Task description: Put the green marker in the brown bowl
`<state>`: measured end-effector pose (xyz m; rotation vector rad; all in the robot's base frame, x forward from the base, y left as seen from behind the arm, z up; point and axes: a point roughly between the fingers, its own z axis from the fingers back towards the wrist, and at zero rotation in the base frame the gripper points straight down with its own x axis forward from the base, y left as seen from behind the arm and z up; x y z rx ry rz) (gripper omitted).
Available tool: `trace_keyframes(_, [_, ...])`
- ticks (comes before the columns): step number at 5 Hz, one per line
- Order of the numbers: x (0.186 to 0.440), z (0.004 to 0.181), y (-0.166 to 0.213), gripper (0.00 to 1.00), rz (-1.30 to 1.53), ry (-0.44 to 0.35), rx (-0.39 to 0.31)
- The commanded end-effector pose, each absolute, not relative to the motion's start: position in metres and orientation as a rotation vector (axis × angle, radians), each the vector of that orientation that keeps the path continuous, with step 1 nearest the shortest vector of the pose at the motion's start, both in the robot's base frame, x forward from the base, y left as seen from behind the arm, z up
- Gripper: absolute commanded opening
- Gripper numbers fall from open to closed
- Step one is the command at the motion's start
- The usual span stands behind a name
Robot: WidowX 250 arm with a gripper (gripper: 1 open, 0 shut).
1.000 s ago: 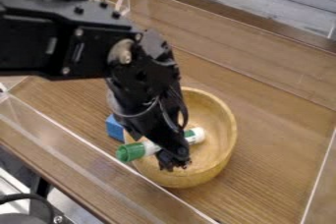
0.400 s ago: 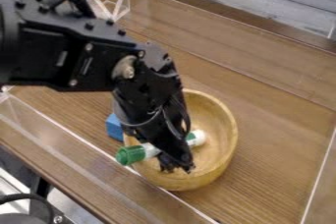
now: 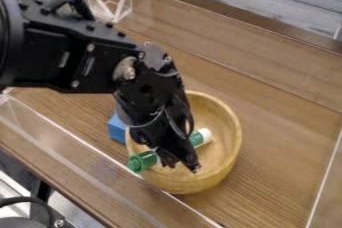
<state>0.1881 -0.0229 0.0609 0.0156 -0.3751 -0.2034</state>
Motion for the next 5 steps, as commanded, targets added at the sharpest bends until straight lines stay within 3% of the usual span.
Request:
trace_keyframes(1, [0.191,0.066,-0.019,0.0,-0.186,-0.39,0.008])
trace_keyframes(5, [0.191,0.074,-0.009,0.0,-0.133,-0.387,-0.039])
